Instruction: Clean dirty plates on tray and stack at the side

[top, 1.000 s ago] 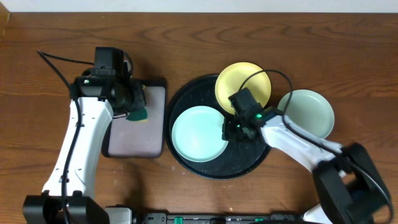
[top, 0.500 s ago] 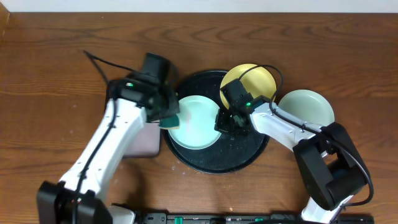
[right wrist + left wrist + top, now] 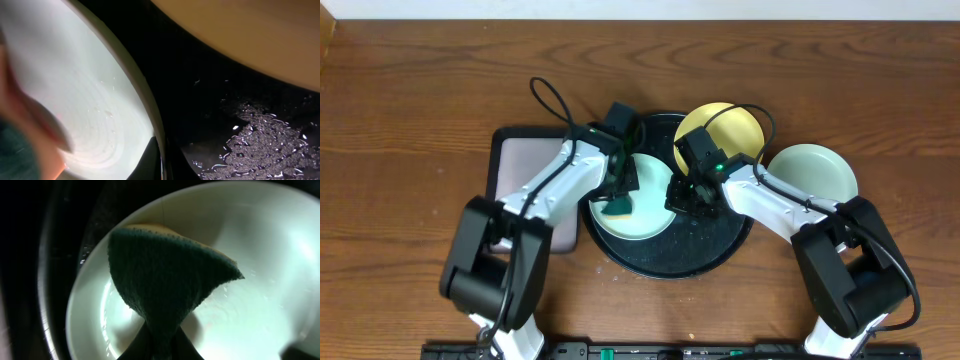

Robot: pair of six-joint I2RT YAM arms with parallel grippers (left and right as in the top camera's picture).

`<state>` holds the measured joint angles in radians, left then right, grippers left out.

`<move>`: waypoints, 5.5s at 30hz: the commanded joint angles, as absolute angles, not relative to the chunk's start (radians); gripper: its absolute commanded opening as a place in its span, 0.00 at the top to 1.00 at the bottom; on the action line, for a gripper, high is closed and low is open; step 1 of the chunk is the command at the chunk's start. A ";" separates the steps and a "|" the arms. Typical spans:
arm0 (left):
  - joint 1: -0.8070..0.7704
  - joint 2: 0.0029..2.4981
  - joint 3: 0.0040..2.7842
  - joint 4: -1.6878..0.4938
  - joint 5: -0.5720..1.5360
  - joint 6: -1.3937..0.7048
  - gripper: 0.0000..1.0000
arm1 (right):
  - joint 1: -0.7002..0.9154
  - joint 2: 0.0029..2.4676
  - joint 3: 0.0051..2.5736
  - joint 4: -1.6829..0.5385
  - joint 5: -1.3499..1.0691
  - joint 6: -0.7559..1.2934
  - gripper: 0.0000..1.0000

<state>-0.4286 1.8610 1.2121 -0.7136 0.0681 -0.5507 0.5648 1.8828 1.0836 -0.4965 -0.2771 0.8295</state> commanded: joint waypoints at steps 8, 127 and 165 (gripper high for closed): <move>-0.477 1.916 1.201 -0.619 0.274 -0.285 0.92 | 0.564 1.935 1.076 -0.489 -0.237 0.814 0.99; -0.038 1.543 1.346 -0.979 0.041 -0.318 0.92 | 1.230 1.573 1.391 -1.003 1.350 0.428 0.99; -0.038 1.543 1.346 -0.979 0.041 -0.307 0.93 | 0.064 1.480 1.344 -1.127 -0.179 0.292 0.99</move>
